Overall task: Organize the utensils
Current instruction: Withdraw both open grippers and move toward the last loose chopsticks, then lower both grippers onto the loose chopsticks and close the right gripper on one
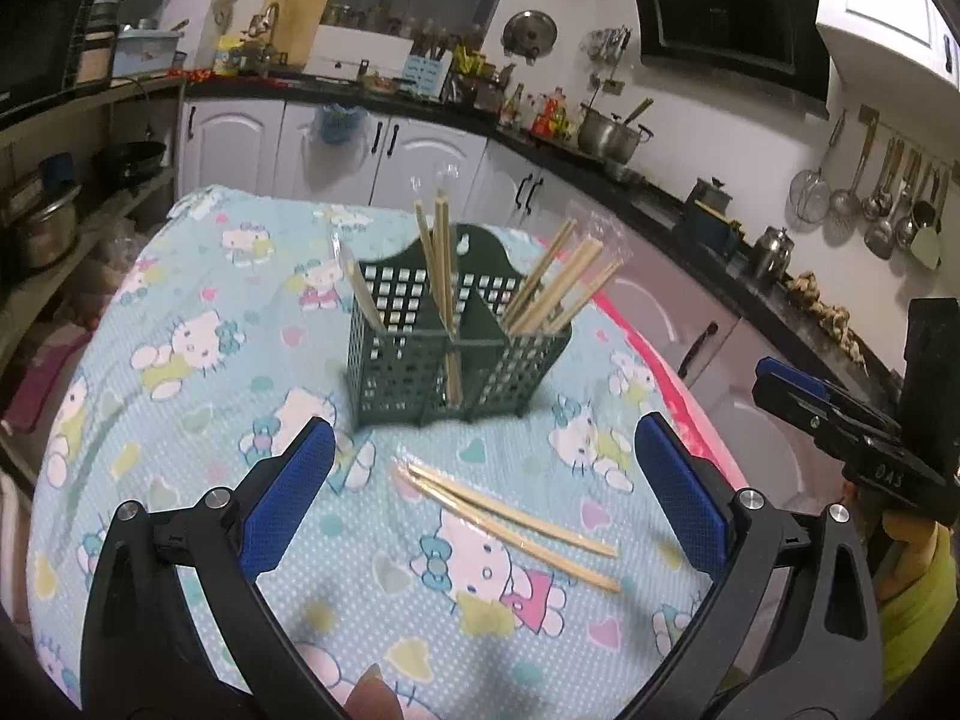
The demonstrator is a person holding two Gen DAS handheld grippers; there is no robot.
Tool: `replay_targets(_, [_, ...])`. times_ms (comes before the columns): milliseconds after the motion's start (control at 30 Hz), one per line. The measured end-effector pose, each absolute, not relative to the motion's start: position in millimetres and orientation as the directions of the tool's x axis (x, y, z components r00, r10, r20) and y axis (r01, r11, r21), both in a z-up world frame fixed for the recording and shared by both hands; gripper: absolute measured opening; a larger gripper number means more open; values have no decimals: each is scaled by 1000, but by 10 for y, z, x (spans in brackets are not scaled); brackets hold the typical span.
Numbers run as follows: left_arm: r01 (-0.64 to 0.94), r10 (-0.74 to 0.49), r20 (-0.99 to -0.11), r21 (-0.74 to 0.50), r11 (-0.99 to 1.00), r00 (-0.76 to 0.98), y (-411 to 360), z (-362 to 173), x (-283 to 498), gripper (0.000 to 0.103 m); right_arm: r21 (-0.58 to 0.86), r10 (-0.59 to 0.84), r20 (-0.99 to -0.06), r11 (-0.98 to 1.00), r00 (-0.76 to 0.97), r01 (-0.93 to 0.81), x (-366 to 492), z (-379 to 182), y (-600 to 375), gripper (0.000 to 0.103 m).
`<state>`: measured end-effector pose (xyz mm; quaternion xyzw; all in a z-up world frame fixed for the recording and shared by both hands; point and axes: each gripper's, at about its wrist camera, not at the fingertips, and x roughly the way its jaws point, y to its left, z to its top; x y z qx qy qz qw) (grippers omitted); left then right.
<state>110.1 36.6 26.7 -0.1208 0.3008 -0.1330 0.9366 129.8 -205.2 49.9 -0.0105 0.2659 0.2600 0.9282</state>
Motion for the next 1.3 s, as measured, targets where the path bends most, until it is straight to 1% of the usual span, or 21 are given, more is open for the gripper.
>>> replay_targets(333, [166, -328, -570, -319, 933, 753, 349, 99, 1030, 92, 115, 480, -541, 855, 690, -505, 1200, 253, -2058, 59])
replay_targets(433, [164, -335, -578, -328, 930, 744, 340, 64, 1026, 92, 117, 474, -555, 858, 684, -500, 1194, 192, -2082, 57])
replay_targets(700, [157, -334, -606, -326, 932, 722, 311, -63, 1017, 92, 104, 464, -587, 856, 664, -506, 1171, 32, -2066, 54])
replay_targets(867, [148, -333, -639, -326, 934, 694, 302, -218, 1039, 92, 70, 451, -617, 848, 645, -526, 1157, -123, -1992, 48])
replay_targets(967, [139, -336, -656, -334, 932, 676, 304, -329, 1074, 92, 78, 461, -637, 836, 618, -542, 1182, -225, -1945, 44])
replay_targets(1033, [131, -333, -669, -334, 933, 664, 306, -406, 1101, 88, 84, 467, -658, 825, 591, -559, 1226, -311, -1884, 41])
replay_targets(1100, [125, -342, -683, -347, 929, 645, 318, -496, 1146, 71, 87, 474, -683, 808, 556, -582, 1277, -403, -1797, 39])
replay_targets(1133, [118, -341, -693, -349, 930, 635, 327, -546, 1173, 67, 87, 475, -693, 802, 543, -591, 1303, -443, -1755, 37])
replay_targets(1200, [109, -348, -706, -361, 926, 617, 349, -632, 1224, 51, 89, 473, -720, 789, 508, -609, 1395, -543, -1667, 34])
replay_targets(1267, [95, -355, -718, -376, 922, 599, 375, -705, 1293, 40, 87, 464, -740, 783, 486, -615, 1488, -627, -1600, 33])
replay_targets(1300, [94, -361, -721, -383, 919, 592, 379, -732, 1327, 37, 89, 460, -752, 780, 472, -619, 1554, -670, -1558, 33])
